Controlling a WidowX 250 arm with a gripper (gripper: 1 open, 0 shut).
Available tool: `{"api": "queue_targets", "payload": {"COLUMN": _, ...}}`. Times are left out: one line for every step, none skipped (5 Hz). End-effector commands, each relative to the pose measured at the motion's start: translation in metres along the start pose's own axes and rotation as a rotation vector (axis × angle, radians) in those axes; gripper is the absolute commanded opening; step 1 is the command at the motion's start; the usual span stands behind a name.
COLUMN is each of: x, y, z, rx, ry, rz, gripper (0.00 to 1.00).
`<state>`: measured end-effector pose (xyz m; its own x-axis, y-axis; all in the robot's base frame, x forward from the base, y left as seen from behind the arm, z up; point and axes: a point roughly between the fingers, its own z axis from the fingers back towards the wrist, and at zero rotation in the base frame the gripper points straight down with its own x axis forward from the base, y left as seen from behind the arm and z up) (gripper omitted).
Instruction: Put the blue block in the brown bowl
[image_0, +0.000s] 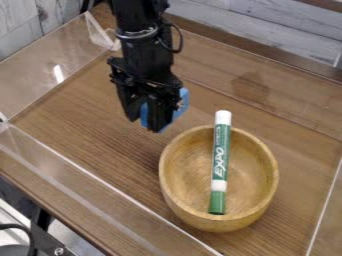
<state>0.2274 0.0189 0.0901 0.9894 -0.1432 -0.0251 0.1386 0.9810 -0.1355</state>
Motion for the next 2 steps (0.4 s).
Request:
{"api": "queue_targets", "payload": {"x": -0.0014, "y": -0.0101, "z": 0.0123, "rx": 0.013, "ry": -0.043, "rz": -0.022, "gripper": 0.00}}
{"api": "queue_targets", "payload": {"x": -0.0070, "y": -0.0194, "z": 0.0143, "rx": 0.013, "ry": -0.044, "rz": -0.032, "gripper": 0.00}}
